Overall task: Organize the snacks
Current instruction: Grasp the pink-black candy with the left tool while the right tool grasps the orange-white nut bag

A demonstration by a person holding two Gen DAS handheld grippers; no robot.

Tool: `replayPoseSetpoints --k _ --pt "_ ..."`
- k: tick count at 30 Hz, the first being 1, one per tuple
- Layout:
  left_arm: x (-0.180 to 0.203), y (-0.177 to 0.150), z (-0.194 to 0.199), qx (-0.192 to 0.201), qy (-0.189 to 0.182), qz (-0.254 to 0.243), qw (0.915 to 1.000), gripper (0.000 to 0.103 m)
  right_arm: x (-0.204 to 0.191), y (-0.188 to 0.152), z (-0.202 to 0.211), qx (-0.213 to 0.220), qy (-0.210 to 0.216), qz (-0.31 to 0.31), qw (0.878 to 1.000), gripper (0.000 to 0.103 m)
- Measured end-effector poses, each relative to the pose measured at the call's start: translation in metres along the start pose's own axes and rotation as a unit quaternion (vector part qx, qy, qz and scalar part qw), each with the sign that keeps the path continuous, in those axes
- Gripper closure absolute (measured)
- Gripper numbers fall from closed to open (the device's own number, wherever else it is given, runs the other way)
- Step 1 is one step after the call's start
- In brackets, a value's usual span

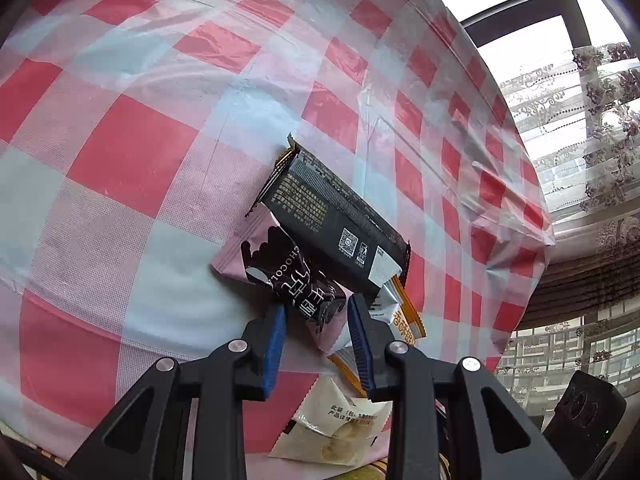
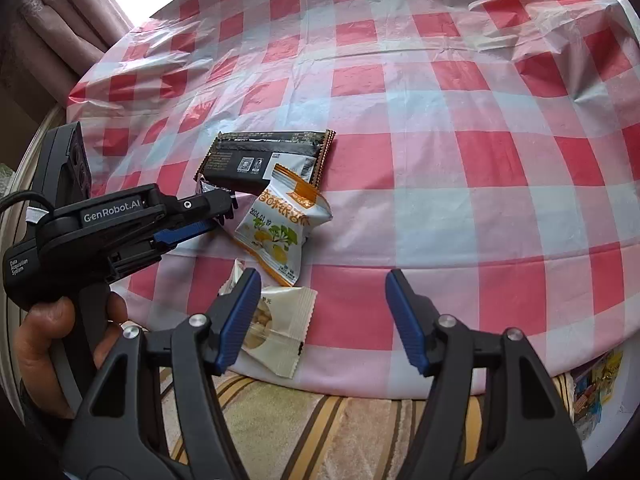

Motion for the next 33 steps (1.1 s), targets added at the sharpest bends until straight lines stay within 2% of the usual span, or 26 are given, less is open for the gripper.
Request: replayPoseSetpoints --k 7,14,26,28,30,33 --pt "0.007 0.014 -0.006 0.009 0.016 -0.016 0.9997 0.070 -0.007 0.010 -0.013 0.000 0.005 -0.006 1.000 0.035" --pt "0.018 0.029 -0.012 0.039 0.062 -0.073 0.9947 0.070 -0.020 0.021 -0.031 -0.008 0.001 -0.003 1.000 0.035" --pt "0.018 0.046 -0.016 0.072 0.082 -0.100 0.9890 0.070 -0.030 0.033 -0.056 -0.021 -0.008 0.007 1.000 0.035" --pt "0.019 0.046 -0.017 0.077 0.094 -0.111 0.9864 0.077 -0.031 0.032 -0.059 -0.024 -0.008 0.009 1.000 0.035" --pt "0.017 0.047 -0.017 0.083 0.096 -0.114 0.9853 0.084 -0.033 0.032 -0.060 -0.023 -0.013 0.015 1.000 0.041" --pt "0.013 0.046 -0.015 0.082 0.089 -0.109 0.9867 0.087 -0.038 0.030 -0.060 -0.022 -0.009 0.023 0.999 0.051"
Point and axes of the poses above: each gripper's, at about its wrist camera, not at the fingertips, and z roughly against the way its jaws point, x to its right, y to its top, the point moved 1 cm from there along -z, roughly the way its jaws point, and after that the axes turned 3 degrees about x, right-handed, at the moved point
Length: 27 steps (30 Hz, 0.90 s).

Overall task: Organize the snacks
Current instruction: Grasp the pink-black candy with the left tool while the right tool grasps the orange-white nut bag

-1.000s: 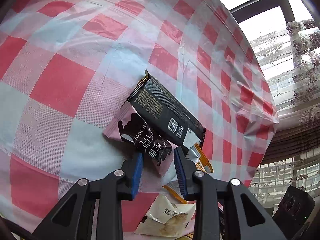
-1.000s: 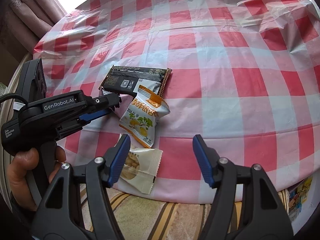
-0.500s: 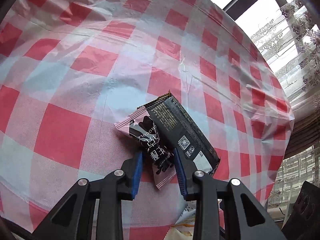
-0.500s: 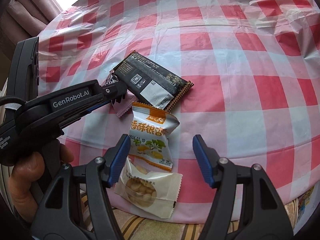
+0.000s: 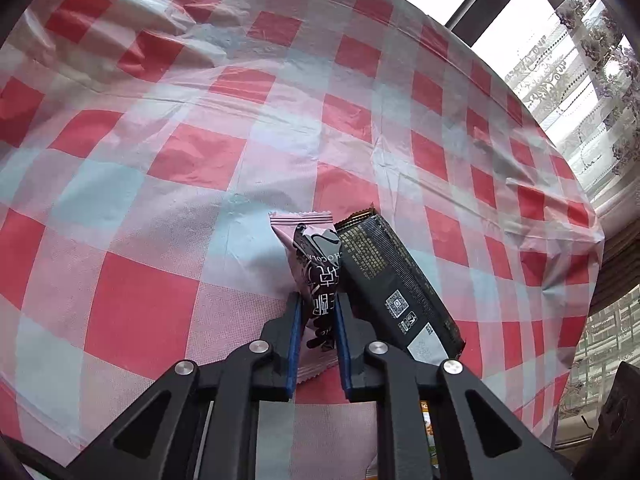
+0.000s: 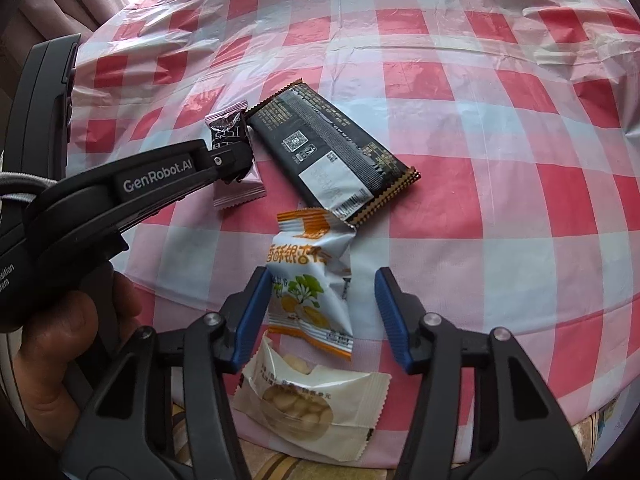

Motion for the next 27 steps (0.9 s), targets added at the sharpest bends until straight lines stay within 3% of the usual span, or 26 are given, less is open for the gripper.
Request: replayPoseSetpoints --k 2,27 --pt "-0.001 -0.002 0.002 0.000 0.000 0.000 1.0000 0.087 -0.002 0.000 -0.001 0.002 0.011 0.003 1.000 0.061" --pt "0.015 -0.036 0.049 0.017 0.012 -0.027 0.9994 0.088 0.018 -0.012 0.039 0.062 0.020 -0.012 0.998 0.072"
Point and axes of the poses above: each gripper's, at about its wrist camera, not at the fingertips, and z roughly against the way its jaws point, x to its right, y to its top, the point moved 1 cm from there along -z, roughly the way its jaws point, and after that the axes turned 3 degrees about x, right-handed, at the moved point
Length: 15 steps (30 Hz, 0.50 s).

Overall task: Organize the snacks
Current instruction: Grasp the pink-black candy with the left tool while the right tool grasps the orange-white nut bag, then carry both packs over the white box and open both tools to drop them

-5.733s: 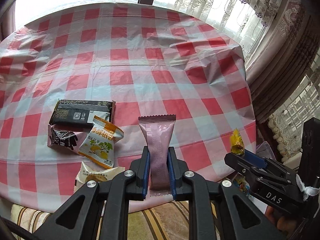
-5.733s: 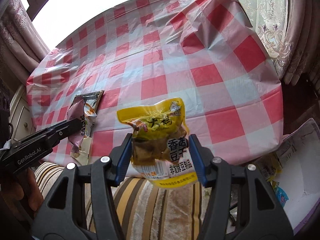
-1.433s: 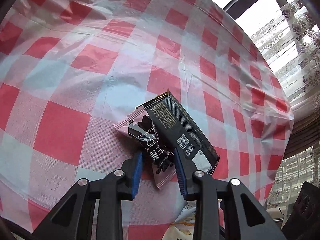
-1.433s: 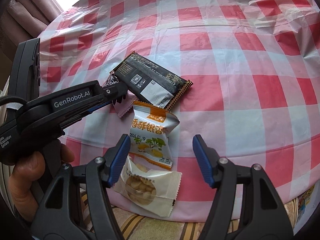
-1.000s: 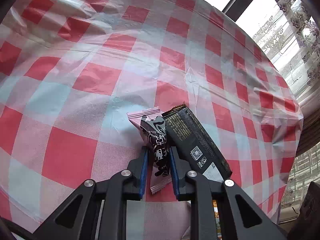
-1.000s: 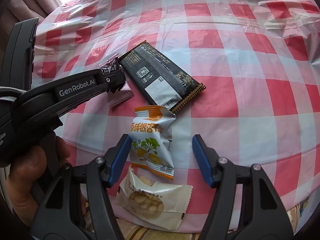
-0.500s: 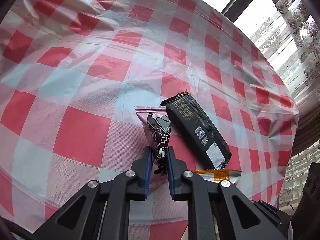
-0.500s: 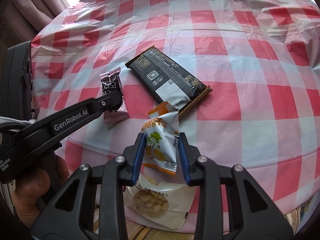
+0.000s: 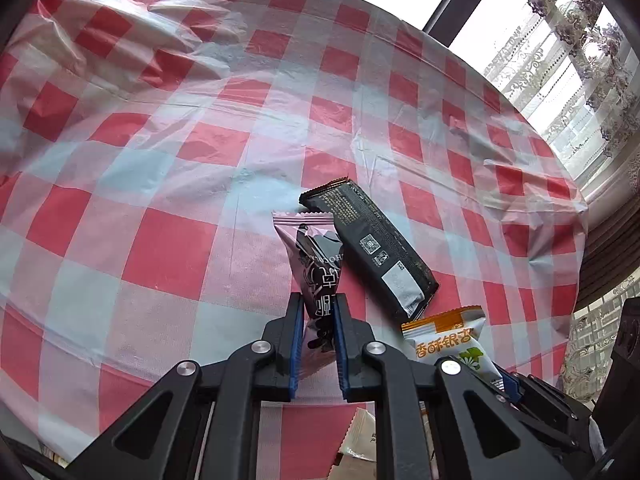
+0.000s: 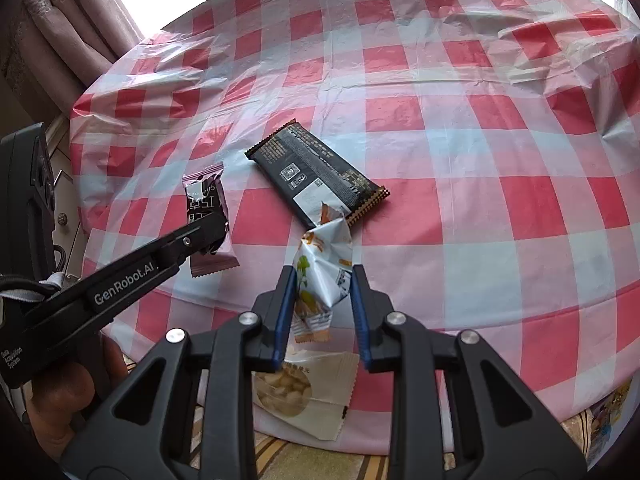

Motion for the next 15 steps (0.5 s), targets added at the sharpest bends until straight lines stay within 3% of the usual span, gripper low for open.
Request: replayPoseSetpoints --k 15 --pt "0.055 -0.019 0.013 -0.006 -0.011 -0.062 0.9980 0.088 0.059 -0.006 0.035 0.033 0.003 -0.068 0.997 0.073"
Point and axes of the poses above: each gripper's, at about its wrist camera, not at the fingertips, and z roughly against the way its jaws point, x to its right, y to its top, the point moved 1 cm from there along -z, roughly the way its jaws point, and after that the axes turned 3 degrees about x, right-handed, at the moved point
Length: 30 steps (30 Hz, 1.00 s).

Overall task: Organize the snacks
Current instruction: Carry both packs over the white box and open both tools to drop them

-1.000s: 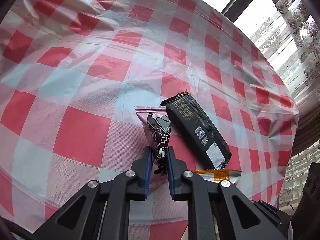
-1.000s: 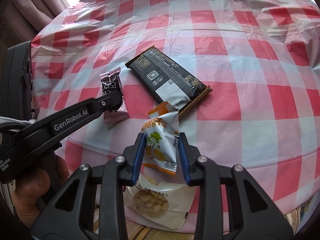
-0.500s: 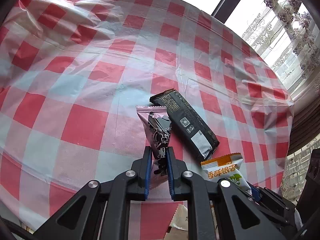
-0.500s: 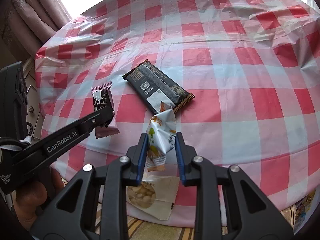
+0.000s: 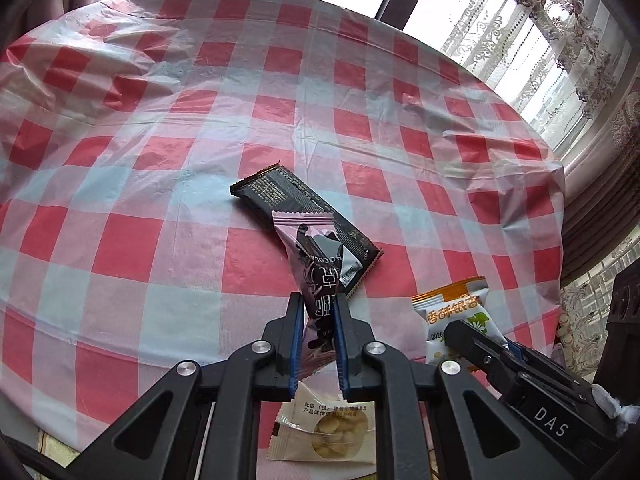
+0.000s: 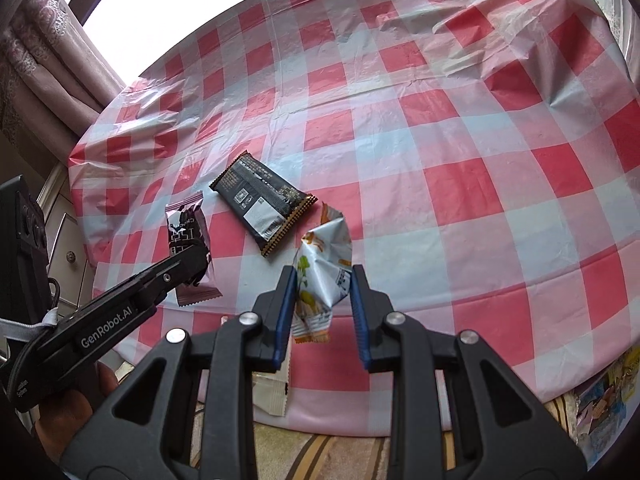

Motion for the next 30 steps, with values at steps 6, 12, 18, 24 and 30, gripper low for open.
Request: replayPoseSetpoints --k 6,12,18,24,30 --pt "0.040 -0.007 -0.004 -0.012 -0.015 -0.040 0.9990 0.088 0.034 -0.001 0.016 0.012 -0.005 -0.037 0.999 0.073" --pt "0.088 -0.018 -0.009 -0.028 -0.039 -0.087 0.9950 0.088 0.069 -0.007 0.036 0.028 -0.014 -0.066 0.997 0.073" --pt "0.139 -0.033 -0.013 -0.042 -0.063 -0.137 0.9876 0.088 0.115 -0.017 0.060 0.041 -0.029 -0.107 0.993 0.073" --pt "0.186 -0.052 -0.017 -0.060 -0.088 -0.185 0.9770 0.088 0.155 -0.032 0.088 0.059 -0.044 -0.144 0.987 0.073" --pt "0.232 -0.074 -0.020 -0.080 -0.112 -0.230 0.9635 0.088 0.196 -0.050 0.119 0.080 -0.070 -0.185 0.977 0.073"
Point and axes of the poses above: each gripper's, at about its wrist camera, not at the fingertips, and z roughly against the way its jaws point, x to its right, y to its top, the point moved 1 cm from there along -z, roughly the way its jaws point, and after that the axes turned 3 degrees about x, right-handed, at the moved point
